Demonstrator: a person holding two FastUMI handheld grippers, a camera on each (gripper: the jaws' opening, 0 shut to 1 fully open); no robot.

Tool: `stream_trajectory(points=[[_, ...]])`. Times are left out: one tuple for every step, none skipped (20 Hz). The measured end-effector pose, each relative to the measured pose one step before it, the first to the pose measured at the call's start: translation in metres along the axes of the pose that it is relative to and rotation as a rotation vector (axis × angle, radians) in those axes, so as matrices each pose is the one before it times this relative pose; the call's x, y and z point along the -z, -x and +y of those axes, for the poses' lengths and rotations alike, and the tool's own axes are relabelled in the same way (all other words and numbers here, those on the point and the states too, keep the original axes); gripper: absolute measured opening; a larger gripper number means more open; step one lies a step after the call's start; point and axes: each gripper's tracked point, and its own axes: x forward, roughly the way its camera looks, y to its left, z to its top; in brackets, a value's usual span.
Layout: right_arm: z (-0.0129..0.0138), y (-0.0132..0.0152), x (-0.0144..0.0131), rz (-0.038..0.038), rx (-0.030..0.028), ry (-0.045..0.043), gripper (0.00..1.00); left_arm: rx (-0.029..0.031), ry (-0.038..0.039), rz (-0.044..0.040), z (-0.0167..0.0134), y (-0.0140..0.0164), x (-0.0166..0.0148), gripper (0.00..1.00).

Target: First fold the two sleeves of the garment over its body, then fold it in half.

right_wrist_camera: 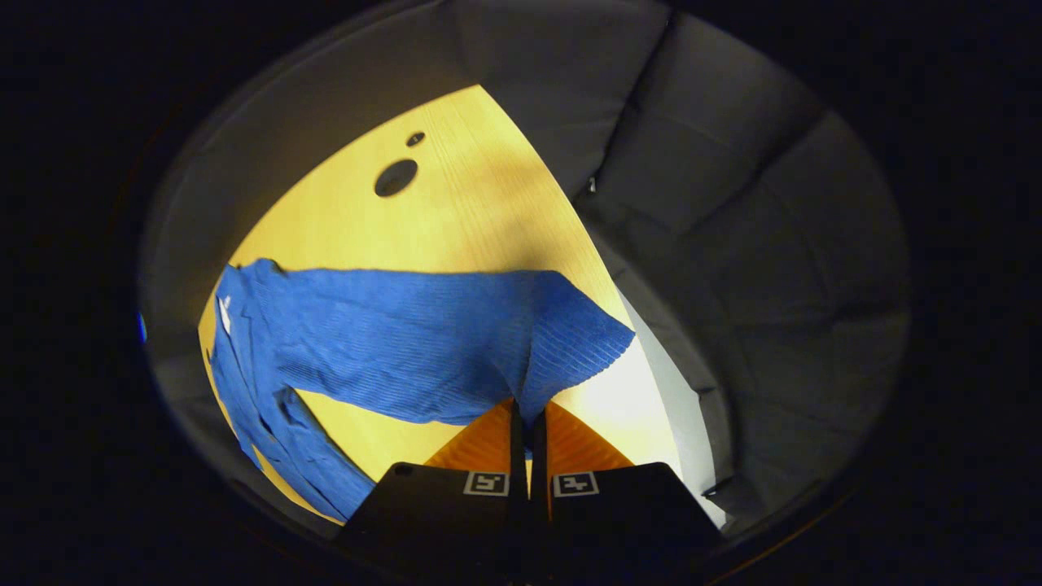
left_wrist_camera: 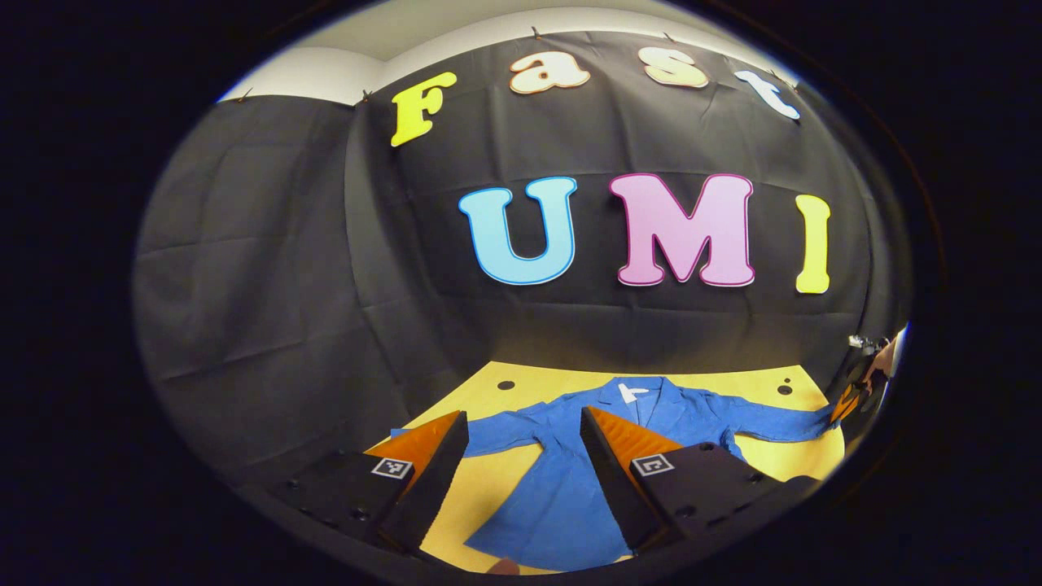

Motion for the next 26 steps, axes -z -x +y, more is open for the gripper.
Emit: stream_trajectory(points=[[0.01061,0.01527,-0.00206,-0.02867,-0.00794,0.00773,0.05,0.00833,0.00504,-0.00623,0.00754,-0.00059,-0.00028,0.80],[0.01297,0.01642,-0.00195,-0.02655,-0.01063,0.00970,0.05,0.00629,0.00364,-0.00532,0.00941,-0.00194,0.00111,0.80],[0.01299,0.02057,-0.00379,-0.02807,-0.01840,0.00155,0.05,0.00548,0.00260,-0.00145,0.00959,-0.00203,0.00017,0.80],[0.01842,0.02161,-0.00704,-0.03114,-0.02227,-0.00443,0.05,0.00389,0.00326,-0.00319,0.01128,-0.00151,0.00105,0.80],[0.01869,0.01789,-0.00795,-0.02816,-0.01621,-0.00177,0.05,0.00451,0.00347,-0.00620,0.01116,-0.00138,-0.00135,0.80],[0.01900,0.01746,-0.00834,-0.03083,-0.01487,0.01055,0.05,0.00035,0.00098,-0.01060,0.01132,-0.00048,-0.00110,0.80],[0.02318,0.01664,-0.00983,-0.03481,-0.01254,0.01549,0.05,-0.00787,-0.00127,-0.01213,0.01384,-0.00174,-0.00137,0.80],[0.02715,0.01324,-0.01084,-0.03054,-0.01977,0.01440,0.05,-0.00982,0.00303,-0.00796,0.01539,-0.00141,0.00087,0.80],[0.03059,0.01259,-0.00943,-0.02258,-0.02591,0.00875,0.05,-0.00886,0.01233,0.00109,0.01445,-0.00224,0.00328,0.80],[0.03106,0.00811,-0.00653,-0.01846,-0.02291,0.01435,0.04,-0.01120,0.01915,0.00976,0.01453,-0.00097,0.00541,0.80],[0.03240,0.00413,-0.00447,-0.00945,-0.02715,0.01989,0.04,-0.01391,0.02152,0.01202,0.01456,-0.00223,0.00514,0.80],[0.03223,0.00327,-0.00312,-0.00892,-0.02734,0.02078,0.04,-0.01781,0.01892,0.01063,0.01424,-0.00055,0.00701,0.80],[0.03662,0.00096,-0.00246,-0.00446,-0.02999,0.01756,0.05,-0.02308,0.01336,0.00824,0.01559,-0.00098,0.00597,0.80],[0.03137,-0.00538,0.00417,0.00549,-0.03150,0.01304,0.05,-0.02403,0.00570,0.00786,0.01562,-0.00095,0.00525,0.80],[0.03182,-0.00868,0.00419,0.00841,-0.02892,0.01098,0.05,-0.02308,-0.00267,0.01031,0.01525,-0.00071,0.00705,0.80],[0.02927,-0.01257,0.00823,0.01468,-0.02759,0.01036,0.04,-0.02736,-0.00652,0.01413,0.01490,-0.00145,0.00900,0.80],[0.02583,-0.01615,0.01106,0.02231,-0.02356,0.01024,0.04,-0.02749,-0.00814,0.01283,0.01432,-0.00113,0.00764,0.80],[0.02046,-0.01901,0.00997,0.01891,-0.01696,0.01293,0.05,-0.02577,-0.00638,0.01375,0.01459,-0.00236,0.00675,0.80],[0.02208,-0.02181,0.01290,0.02708,-0.02032,0.01865,0.04,-0.02541,-0.00254,0.01149,0.01288,-0.00130,0.00648,0.80],[0.01817,-0.02392,0.01580,0.02298,-0.00754,0.02257,0.04,-0.01943,-0.00025,0.01588,0.01136,-0.00035,0.00626,0.80],[0.01518,-0.02467,0.01720,0.03060,-0.00627,0.02624,0.04,-0.01908,0.00118,0.01979,0.00920,-0.00111,0.00708,0.80],[0.01613,-0.02600,0.01692,0.03518,-0.01122,0.02054,0.05,-0.01600,-0.00006,0.01788,0.00783,-0.00148,0.00680,0.80],[0.01946,-0.02976,0.01545,0.03345,-0.01264,0.01032,0.04,-0.01582,-0.00027,0.01803,0.00731,-0.00179,0.00579,0.80],[0.01557,-0.02720,0.01292,0.03125,-0.01562,0.00363,0.05,-0.01500,0.00183,0.01896,0.00709,-0.00190,0.00495,0.80],[0.01271,-0.02686,0.01139,0.02504,-0.00810,0.00376,0.05,-0.00988,0.00521,0.01959,0.00508,-0.00152,0.00327,0.80],[0.00894,-0.02509,0.01059,0.02556,-0.00551,0.00211,0.04,-0.00997,0.00637,0.02215,0.00357,-0.00196,0.00554,0.81]])
